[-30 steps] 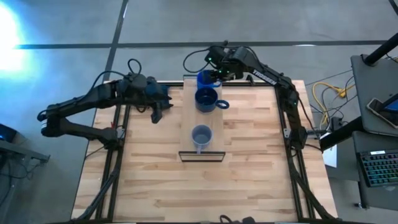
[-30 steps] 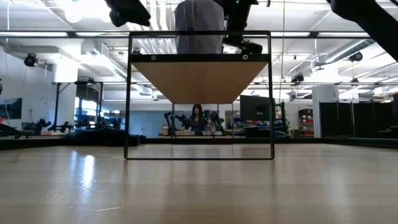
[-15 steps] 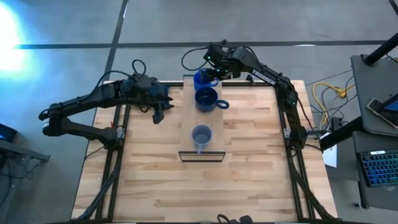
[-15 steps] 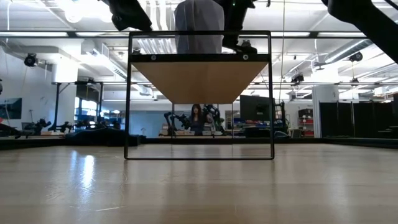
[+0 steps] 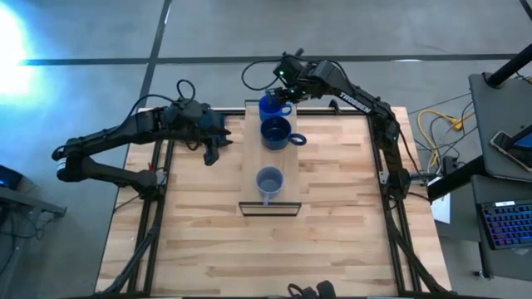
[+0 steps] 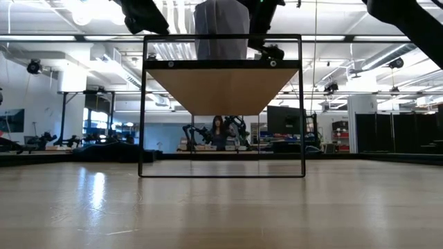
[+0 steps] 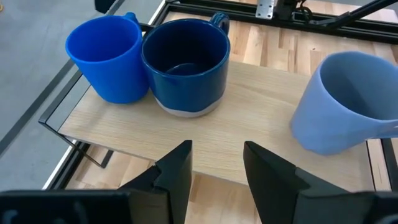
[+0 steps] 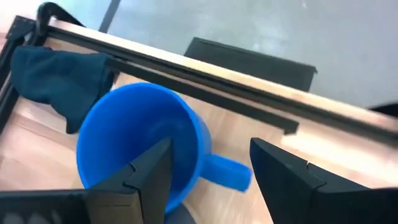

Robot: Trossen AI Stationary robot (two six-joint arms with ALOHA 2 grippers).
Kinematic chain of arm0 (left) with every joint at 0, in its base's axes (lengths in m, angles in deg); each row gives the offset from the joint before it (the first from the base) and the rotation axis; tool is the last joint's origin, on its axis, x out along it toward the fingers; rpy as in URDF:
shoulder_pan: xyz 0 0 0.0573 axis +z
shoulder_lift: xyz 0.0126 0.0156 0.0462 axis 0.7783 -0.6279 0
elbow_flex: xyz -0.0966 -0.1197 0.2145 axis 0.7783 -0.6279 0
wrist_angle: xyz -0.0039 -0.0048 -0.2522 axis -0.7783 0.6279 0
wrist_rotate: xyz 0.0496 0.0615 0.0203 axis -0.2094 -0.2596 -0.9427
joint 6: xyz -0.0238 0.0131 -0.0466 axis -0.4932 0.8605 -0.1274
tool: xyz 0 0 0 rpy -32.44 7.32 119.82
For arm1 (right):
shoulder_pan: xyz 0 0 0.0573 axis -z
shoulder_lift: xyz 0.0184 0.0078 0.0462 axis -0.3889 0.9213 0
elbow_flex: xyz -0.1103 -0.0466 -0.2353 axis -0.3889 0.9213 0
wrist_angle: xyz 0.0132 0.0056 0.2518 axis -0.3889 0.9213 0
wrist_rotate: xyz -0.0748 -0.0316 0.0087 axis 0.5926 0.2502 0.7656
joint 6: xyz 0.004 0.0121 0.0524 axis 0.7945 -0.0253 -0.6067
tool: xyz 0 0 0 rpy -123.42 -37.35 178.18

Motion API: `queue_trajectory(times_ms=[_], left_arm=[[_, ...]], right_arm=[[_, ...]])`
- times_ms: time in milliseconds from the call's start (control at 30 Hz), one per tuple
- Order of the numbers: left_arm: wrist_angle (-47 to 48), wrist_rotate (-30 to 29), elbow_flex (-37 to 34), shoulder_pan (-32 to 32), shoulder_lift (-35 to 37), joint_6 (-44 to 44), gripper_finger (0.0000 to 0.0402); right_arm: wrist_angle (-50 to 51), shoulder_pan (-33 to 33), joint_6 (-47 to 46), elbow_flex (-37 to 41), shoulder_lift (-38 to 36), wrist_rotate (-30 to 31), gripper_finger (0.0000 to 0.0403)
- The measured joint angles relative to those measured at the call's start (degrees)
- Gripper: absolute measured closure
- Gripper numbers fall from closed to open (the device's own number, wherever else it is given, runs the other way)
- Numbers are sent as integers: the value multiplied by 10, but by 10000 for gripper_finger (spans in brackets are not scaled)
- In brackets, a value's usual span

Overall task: Stack small to large cups/mugs on shelf
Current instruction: Remove the blue mug from the shelf

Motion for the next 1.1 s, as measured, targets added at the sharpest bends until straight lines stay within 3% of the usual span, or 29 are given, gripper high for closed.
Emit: queue_trajectory(times_ms=[633, 767, 1100], left_arm=[[6, -1, -1, 0, 0, -6, 272], [5, -2, -1, 0, 0, -7, 272], [5, -2, -1, 0, 0, -20, 272]], right_arm=[[-21, 15, 108, 1, 43, -33, 212], [-22, 15, 117, 1, 43, -31, 247], [-20, 16, 123, 1, 42, -31, 384]])
